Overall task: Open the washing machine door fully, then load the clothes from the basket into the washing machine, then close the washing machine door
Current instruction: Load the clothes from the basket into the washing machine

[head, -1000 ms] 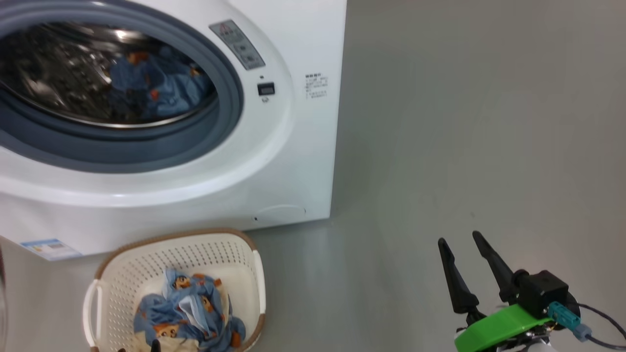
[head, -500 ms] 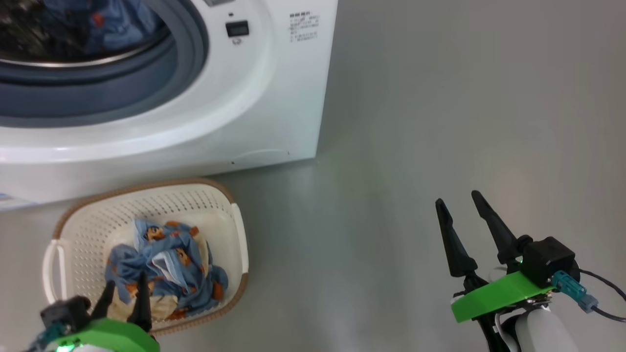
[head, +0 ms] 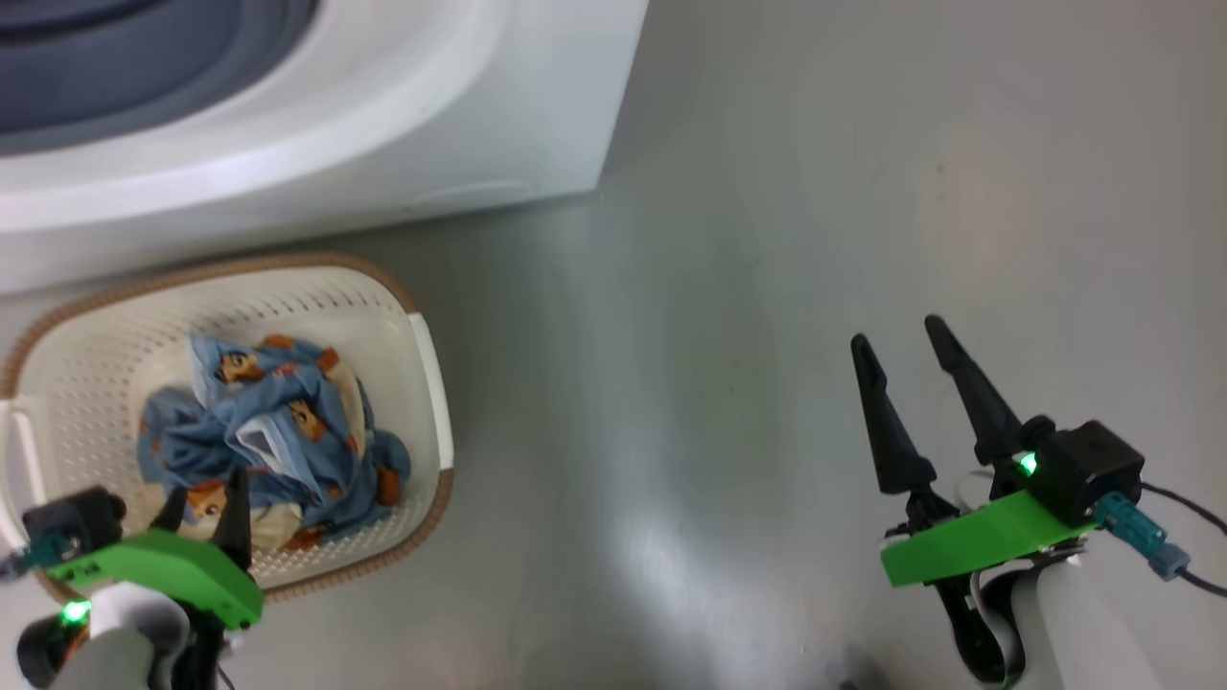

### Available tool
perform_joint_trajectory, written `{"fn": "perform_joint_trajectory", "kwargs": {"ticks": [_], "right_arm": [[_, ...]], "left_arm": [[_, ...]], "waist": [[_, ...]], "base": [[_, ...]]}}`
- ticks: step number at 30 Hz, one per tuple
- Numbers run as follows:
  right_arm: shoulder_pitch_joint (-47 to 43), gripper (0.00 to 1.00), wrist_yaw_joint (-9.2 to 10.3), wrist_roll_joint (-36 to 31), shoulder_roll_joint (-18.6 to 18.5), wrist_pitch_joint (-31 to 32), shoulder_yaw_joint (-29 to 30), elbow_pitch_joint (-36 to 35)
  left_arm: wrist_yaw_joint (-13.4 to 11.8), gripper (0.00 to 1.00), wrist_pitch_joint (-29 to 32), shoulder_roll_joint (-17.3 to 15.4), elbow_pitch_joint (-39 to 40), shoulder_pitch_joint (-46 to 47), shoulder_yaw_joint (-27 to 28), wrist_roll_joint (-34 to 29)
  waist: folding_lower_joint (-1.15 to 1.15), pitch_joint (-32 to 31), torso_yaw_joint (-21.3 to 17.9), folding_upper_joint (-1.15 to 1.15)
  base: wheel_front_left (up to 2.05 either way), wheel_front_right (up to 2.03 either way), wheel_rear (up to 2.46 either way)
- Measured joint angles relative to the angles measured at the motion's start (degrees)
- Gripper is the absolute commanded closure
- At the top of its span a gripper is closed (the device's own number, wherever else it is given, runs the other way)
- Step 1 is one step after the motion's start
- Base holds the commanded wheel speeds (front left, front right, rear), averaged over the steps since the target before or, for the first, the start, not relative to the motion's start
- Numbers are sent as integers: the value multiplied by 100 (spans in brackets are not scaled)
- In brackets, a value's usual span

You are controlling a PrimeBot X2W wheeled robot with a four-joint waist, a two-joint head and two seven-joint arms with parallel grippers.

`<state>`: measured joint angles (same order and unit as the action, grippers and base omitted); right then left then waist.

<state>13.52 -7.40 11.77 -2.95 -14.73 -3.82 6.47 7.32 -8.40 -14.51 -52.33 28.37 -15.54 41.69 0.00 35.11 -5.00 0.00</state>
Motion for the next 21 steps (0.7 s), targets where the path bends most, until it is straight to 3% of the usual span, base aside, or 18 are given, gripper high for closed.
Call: {"fn": "perform_joint_trajectory", "kwargs": {"ticks": [8, 21], "right_arm": [[90, 0, 0, 33, 0, 0, 53, -208], [219, 0, 0, 93, 0, 0, 52, -415]], "left_arm": [[0, 0, 337, -178, -240, 579, -490, 524], [0, 0, 882, -337, -1071, 1227, -547, 1245]], "waist": [[0, 548, -53, 0], [0, 1240, -128, 0]], "base": [[0, 0, 0], [0, 0, 0]]}}
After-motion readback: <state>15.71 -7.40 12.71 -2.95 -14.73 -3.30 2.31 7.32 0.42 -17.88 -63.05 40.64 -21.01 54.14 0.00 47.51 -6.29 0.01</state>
